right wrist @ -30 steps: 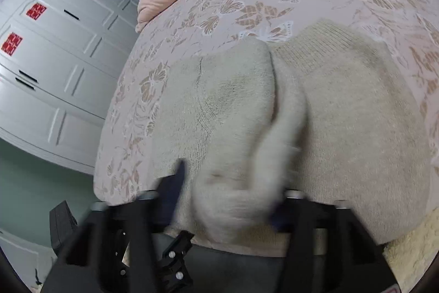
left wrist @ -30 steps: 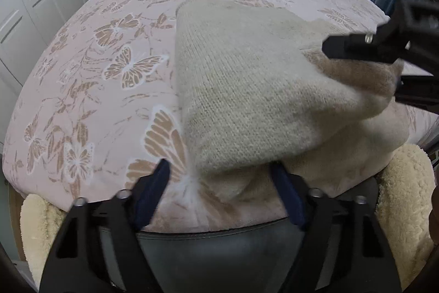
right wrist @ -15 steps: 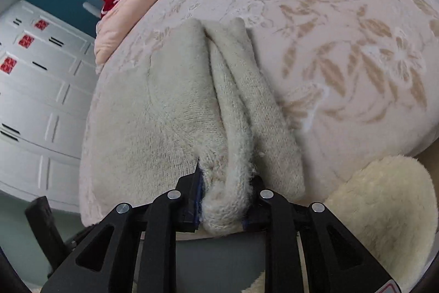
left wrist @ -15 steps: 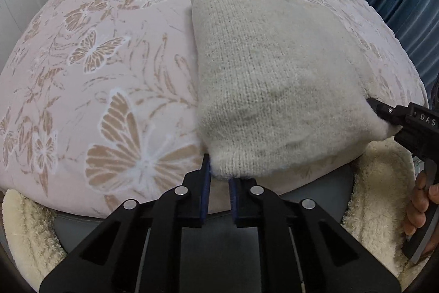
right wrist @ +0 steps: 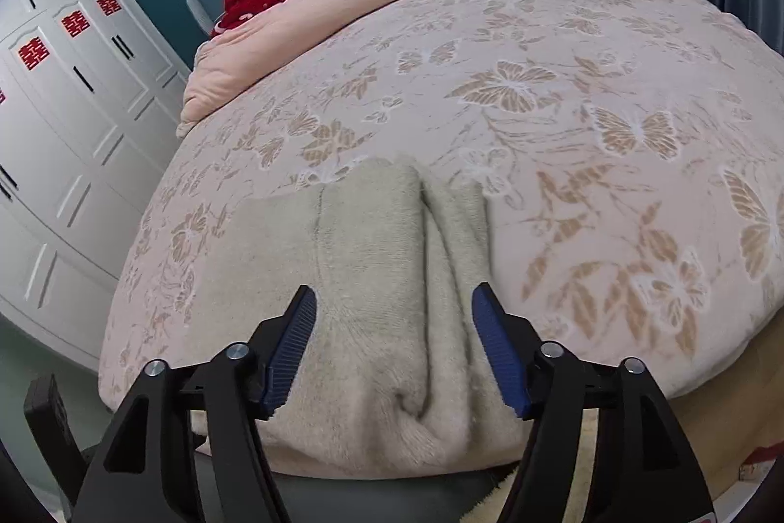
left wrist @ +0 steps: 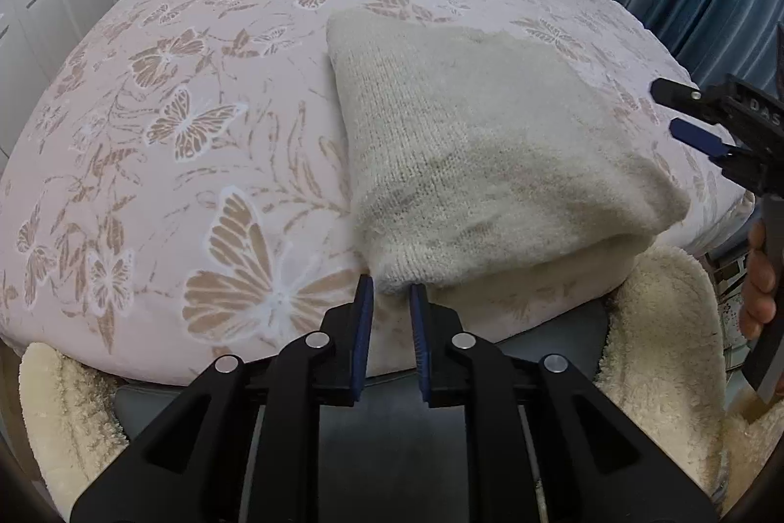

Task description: Fold small clothes

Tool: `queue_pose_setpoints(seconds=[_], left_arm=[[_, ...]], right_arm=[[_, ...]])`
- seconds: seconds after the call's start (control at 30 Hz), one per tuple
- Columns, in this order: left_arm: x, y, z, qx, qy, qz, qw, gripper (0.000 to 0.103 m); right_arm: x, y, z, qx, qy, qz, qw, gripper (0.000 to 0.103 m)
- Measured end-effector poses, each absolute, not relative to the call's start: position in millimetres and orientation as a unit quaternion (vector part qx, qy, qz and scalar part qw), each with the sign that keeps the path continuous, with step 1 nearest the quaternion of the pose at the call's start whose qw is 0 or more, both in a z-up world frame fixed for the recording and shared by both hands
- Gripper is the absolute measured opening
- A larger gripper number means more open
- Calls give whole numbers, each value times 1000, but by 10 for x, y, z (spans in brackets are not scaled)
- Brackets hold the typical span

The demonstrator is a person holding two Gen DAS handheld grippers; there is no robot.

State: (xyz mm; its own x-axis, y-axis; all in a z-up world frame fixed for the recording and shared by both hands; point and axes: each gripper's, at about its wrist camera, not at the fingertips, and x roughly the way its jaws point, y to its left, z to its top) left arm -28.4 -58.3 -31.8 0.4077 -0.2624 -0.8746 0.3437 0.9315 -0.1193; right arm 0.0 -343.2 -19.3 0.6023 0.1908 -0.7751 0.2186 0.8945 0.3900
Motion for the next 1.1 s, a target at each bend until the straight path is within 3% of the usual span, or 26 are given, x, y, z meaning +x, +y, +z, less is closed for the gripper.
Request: queue_pose_setpoints(seconds=[0.07, 0.13, 0.17, 0.2, 0.23, 0.3, 0.43, 0.57, 0.67, 0.73, 0.83, 0.97, 1.1], left_arm=[[-290, -559, -245, 25, 508, -180, 842, 16], [-307, -526, -140, 18, 489, -175, 855, 25], [-322, -515, -75, 23, 475, -166, 864, 31], [-331, -507, -26, 27, 465, -160, 870, 37], [-328, -497, 12, 31, 460, -156, 874, 38], [-303, -465, 41, 26, 461, -153, 874, 39], [-239, -434, 0, 11, 475, -151, 867, 41], [-242, -514, -44, 16, 481, -161, 862, 43], [-278, -616, -69, 29, 488, -167, 856, 47], [-324, -647, -70, 46, 483, -168, 858, 51], [-326, -649, -102, 48, 486, -164, 857, 55], [-258, -583, -165, 33, 501, -147, 853, 58], [-228, -459, -166, 16, 505, -128, 853, 62]], right_arm=[[180, -3332, -427, 216, 480, -10, 850, 77], [317, -3260, -677, 205, 511, -25, 834, 77], [327, -3221, -700, 202, 509, -23, 837, 68], [327, -3191, -658, 211, 503, -4, 838, 36], [307, -3190, -549, 219, 493, 0, 842, 21], [215, -3267, -171, 245, 441, 15, 863, 14], [49, -3495, 218, 243, 394, 4, 887, 12], [256, -3656, -684, 173, 522, -55, 833, 14], [119, -3777, -578, 226, 487, -48, 843, 25], [2, -3793, -314, 239, 455, -63, 855, 26], [-156, -3594, 107, 211, 416, -48, 883, 26], [-79, -3012, 246, 206, 433, 66, 875, 22], [99, -2336, -365, 168, 519, 125, 829, 22]])
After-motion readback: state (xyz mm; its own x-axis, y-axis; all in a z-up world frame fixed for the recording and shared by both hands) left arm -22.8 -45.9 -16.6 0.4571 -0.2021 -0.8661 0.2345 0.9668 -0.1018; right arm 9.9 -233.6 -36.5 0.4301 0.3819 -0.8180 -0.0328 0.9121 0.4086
